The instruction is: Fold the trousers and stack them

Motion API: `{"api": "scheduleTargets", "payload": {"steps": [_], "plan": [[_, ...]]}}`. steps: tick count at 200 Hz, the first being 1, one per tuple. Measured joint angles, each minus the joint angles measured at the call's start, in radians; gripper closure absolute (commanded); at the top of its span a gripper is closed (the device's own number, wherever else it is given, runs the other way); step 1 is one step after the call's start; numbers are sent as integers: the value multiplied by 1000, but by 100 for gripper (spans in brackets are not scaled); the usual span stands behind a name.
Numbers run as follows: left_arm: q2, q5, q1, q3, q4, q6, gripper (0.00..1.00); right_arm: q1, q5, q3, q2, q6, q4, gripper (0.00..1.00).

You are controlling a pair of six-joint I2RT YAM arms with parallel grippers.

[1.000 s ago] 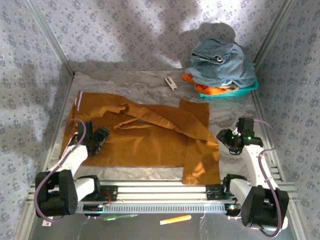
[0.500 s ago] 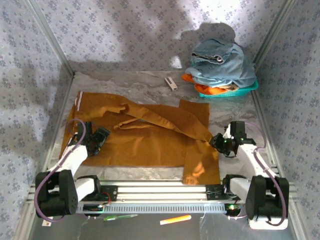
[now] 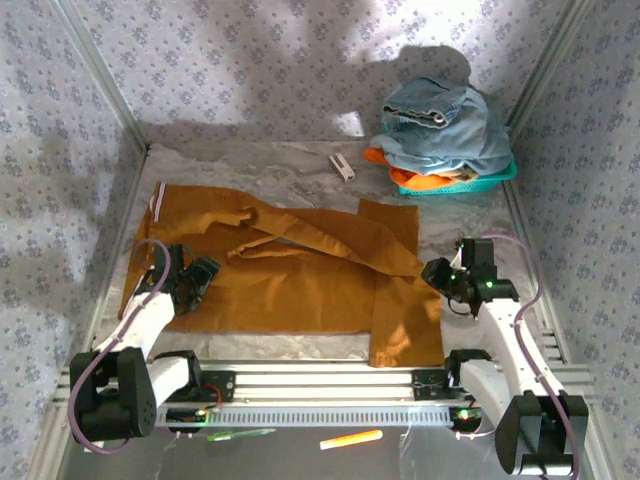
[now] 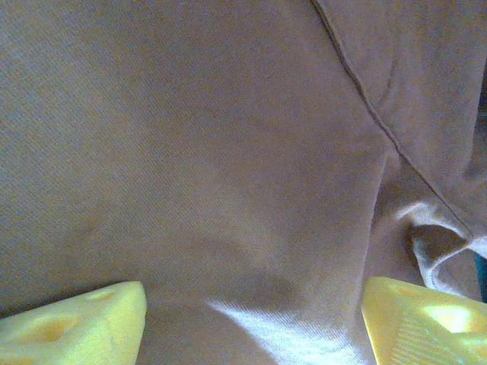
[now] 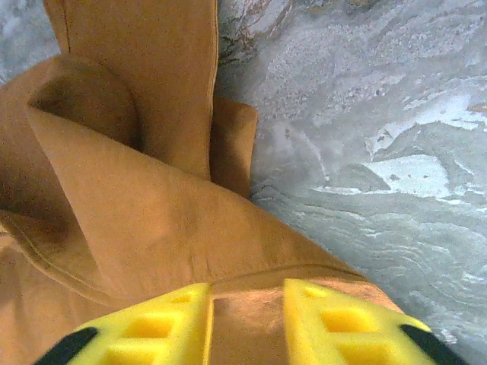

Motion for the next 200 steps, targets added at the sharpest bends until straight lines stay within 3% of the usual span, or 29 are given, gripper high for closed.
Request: {"api": "scheduleTargets", "payload": {"steps": [10, 35, 53, 89, 145, 161, 182, 200], "plan": [[0, 1, 0, 0, -2, 0, 25, 0, 3, -7, -16, 28, 9, 24], [-2, 3, 0, 0, -5, 0, 25, 0, -6, -11, -28, 111, 27, 22], [-9, 3, 0, 0, -8, 0, 26, -3, -27, -13, 0, 173, 49, 26], [-14, 3, 0, 0, -12, 0, 25, -29, -73, -34, 53, 284, 96, 43], [-21, 5, 0, 0, -15, 0, 25, -58, -113, -34, 132, 365, 132, 41], [-26, 8, 0, 0, -17, 0, 25, -58, -122, -34, 138, 386, 135, 51], [-27, 11, 0, 0, -17, 0, 25, -63, -138, -34, 152, 411, 148, 84], [-27, 16, 0, 0, -19, 0, 25, -68, -152, -35, 168, 426, 158, 100]]}}
